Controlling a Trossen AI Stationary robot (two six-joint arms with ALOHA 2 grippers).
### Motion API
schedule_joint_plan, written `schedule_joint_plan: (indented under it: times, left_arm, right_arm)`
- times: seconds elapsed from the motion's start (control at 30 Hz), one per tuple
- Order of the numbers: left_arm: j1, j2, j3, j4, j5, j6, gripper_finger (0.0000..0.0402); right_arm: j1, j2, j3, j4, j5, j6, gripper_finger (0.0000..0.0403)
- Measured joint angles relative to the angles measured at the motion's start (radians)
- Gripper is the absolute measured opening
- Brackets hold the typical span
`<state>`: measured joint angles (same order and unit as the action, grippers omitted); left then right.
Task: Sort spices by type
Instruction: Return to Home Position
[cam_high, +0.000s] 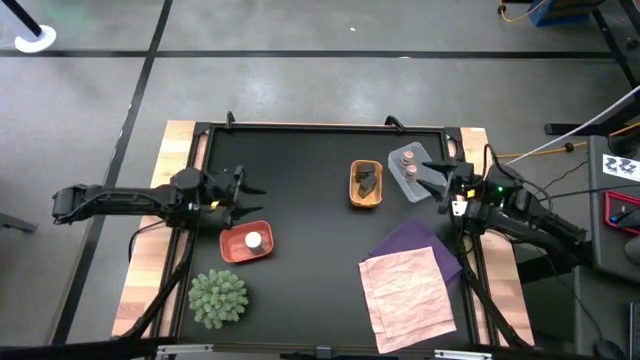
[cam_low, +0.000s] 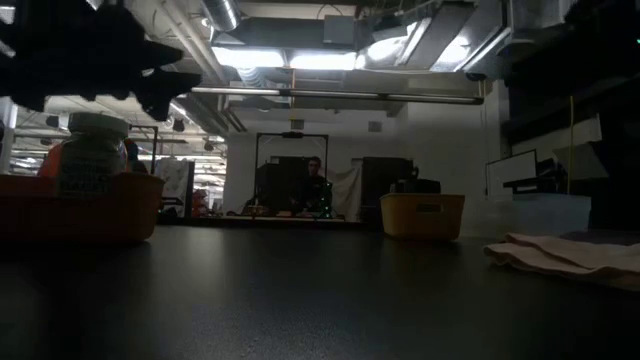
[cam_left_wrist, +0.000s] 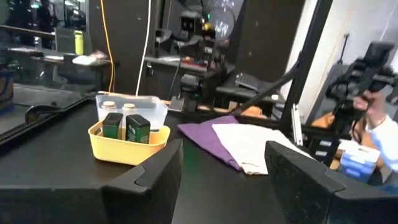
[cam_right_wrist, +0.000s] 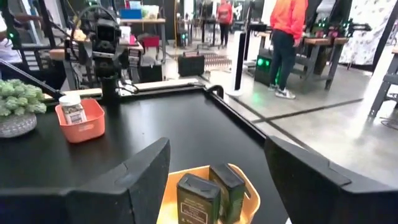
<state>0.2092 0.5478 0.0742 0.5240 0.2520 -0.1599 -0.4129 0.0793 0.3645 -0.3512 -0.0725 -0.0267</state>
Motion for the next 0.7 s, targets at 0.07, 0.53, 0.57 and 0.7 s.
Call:
schedule_joint_plan:
  times: [0.07,0.53,0.57,0.7]
  left_arm:
    - [0.000,-0.054,-0.031,0.001,0.000,-0.015,0.0212]
    - [0.000,-0.428,-0.065,-0.346,-0.038,0.003,0.0212]
    - [0.000,-0.449,-0.065,-0.361,-0.046,0.016,0.0212]
    - [0.000,-0.516,-0.065,-0.430,-0.103,0.048,0.0212]
  right_arm:
    - [0.000,-0.044,-0.025,-0.001,0.004,0.004,0.0262]
    - [0.000,-0.077,-0.053,-0.047,0.050,0.022,0.0262]
    - [0.000,-0.077,-0.053,-0.049,0.045,0.022,0.0262]
    - [0.001,-0.078,-0.066,-0.025,0.035,0.022,0.0262]
